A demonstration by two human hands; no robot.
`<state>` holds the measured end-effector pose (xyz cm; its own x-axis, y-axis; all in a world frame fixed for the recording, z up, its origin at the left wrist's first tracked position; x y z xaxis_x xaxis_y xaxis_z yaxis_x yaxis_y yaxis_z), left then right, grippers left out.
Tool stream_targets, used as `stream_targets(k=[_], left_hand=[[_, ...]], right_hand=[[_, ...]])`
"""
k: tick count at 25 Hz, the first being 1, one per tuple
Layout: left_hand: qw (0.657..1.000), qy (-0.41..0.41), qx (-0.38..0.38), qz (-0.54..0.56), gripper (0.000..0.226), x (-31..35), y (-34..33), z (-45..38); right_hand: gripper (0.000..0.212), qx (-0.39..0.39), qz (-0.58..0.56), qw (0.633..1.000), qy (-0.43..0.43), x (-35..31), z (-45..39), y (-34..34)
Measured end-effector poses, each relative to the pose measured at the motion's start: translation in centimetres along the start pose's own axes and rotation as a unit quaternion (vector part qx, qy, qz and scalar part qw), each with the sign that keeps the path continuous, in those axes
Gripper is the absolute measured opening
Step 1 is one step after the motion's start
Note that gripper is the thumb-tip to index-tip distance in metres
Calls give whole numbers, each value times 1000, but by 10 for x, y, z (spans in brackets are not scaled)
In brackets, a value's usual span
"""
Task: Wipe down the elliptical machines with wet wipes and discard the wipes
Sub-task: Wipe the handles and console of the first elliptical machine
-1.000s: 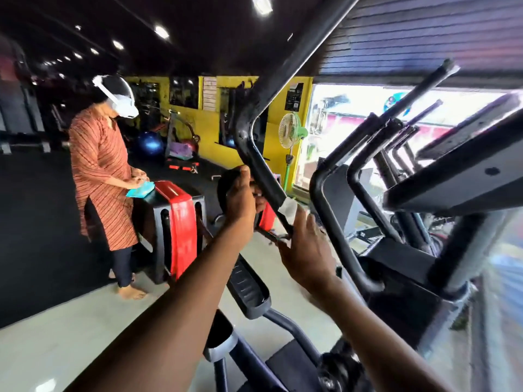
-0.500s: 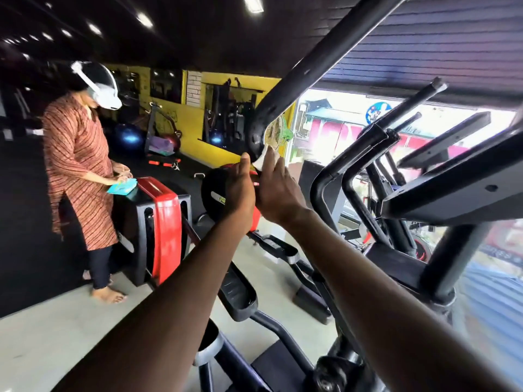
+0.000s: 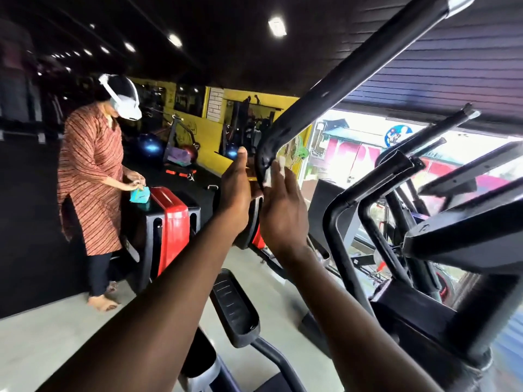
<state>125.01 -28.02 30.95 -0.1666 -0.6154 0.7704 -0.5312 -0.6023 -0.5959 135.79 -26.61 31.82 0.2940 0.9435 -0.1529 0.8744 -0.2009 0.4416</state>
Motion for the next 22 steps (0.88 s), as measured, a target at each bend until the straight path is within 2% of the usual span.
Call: stream_targets(k=[2, 4, 6, 8, 10, 12, 14, 16, 19, 21, 22], left_hand=[[1000, 10, -5, 19, 43, -2, -6, -2], [998, 30, -26, 51, 38, -4, -12, -7], [993, 46, -76, 75, 39, -7, -16, -20], [988, 67, -127, 53, 41, -8, -18, -29], [982, 91, -155, 60, 44, -4, -19, -35], [984, 85, -144, 64, 50, 0, -20, -47], [982, 79, -156, 69, 59, 1, -24, -52], [979, 81, -175, 68, 62, 4, -26, -51], [974, 77, -203, 61, 53, 17, -24, -49], [970, 66, -228, 55, 53, 29, -25, -50], [967, 49, -247, 38, 54, 35, -28, -51]], right_hand=[[40, 64, 15, 995, 75, -1, 2, 6], [37, 96, 27, 986, 134, -4, -10, 11], [43, 101, 64, 985, 125, -8, -26, 7], [48, 67, 118, 983, 126, -12, -21, -6], [39, 45, 157, 974, 158, -17, -14, -8], [31, 101, 162, 967, 170, -26, -31, 11], [38, 156, 241, 947, 146, -33, -55, 30], [40, 93, 349, 921, 146, -40, -64, 21], [40, -27, 411, 891, 194, -37, -57, 5], [41, -7, 444, 881, 167, -32, -77, 28], [42, 34, 455, 881, 123, -28, -93, 44]])
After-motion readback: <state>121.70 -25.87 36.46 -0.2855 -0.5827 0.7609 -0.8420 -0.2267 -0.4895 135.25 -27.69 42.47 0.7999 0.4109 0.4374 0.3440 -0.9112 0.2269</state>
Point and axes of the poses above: each hand's wrist, its own z-axis away from the middle knuckle, its own y-axis out of the back of the hand, x = y × z, the point moved 4 cm from there along -z, towards the middle knuckle, and after that the axes turned 3 degrees about z, right-handed, at the moved point
